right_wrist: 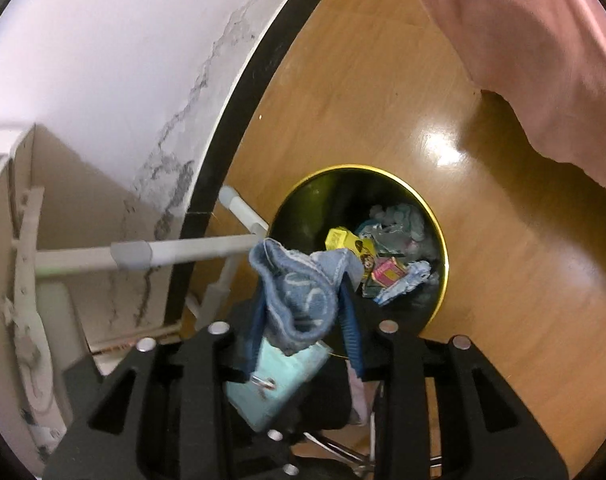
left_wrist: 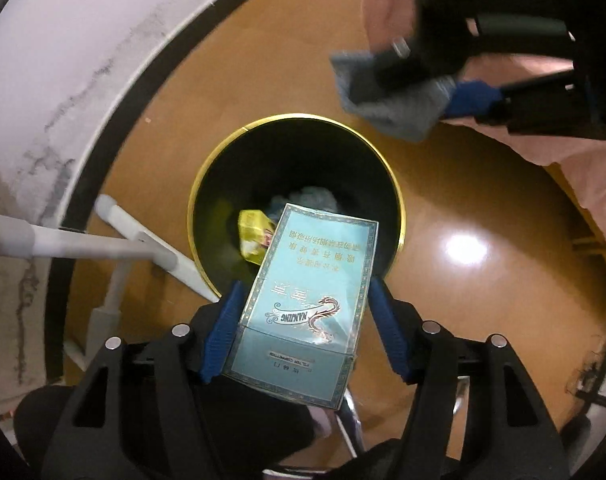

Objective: Collect trash
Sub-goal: 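Carry the teal box and grey sock to the bin and release both, then grasp the yellow tube with the left gripper while the right grasps the white sachet, then carry the yellow tube and white sachet to the bin and release both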

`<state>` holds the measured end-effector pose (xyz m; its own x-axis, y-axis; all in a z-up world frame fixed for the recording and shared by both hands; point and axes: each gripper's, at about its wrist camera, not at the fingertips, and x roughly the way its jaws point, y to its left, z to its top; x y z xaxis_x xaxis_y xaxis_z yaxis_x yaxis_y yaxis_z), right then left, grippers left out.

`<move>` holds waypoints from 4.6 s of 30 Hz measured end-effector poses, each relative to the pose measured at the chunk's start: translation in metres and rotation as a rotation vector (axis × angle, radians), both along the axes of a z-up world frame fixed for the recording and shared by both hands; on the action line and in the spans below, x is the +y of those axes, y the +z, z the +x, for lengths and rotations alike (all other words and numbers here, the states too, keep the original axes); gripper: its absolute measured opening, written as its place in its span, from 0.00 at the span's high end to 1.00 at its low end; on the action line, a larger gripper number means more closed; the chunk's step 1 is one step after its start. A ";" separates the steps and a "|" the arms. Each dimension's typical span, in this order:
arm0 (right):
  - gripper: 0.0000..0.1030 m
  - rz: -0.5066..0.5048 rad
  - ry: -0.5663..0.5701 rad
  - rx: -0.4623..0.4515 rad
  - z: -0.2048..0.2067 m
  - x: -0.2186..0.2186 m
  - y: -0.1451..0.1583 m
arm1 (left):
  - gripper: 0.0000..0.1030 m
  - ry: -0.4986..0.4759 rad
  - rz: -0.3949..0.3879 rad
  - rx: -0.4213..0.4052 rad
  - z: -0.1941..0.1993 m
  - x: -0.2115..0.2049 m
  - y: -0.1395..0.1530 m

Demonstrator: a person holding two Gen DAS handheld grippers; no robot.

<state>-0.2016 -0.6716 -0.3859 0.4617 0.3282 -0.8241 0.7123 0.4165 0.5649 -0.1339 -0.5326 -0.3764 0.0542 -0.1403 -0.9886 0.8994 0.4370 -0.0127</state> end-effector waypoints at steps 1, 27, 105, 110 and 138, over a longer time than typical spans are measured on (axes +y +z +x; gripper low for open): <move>0.27 0.018 -0.008 -0.003 -0.001 -0.002 -0.001 | 0.19 0.000 -0.004 -0.006 -0.001 -0.001 0.000; 0.07 -0.962 -0.166 -0.259 -0.110 0.107 0.328 | 0.07 -0.021 -0.548 -0.505 0.010 0.239 0.336; 0.84 -0.688 0.808 -0.508 0.116 0.286 0.352 | 0.88 0.335 -0.668 -0.281 0.107 0.331 0.353; 0.84 -0.733 0.524 -0.414 0.008 0.174 0.354 | 0.88 0.055 -0.715 -0.161 0.033 0.224 0.360; 0.85 -0.100 0.293 0.054 0.017 0.023 -0.027 | 0.88 0.027 0.112 0.187 0.021 -0.005 -0.026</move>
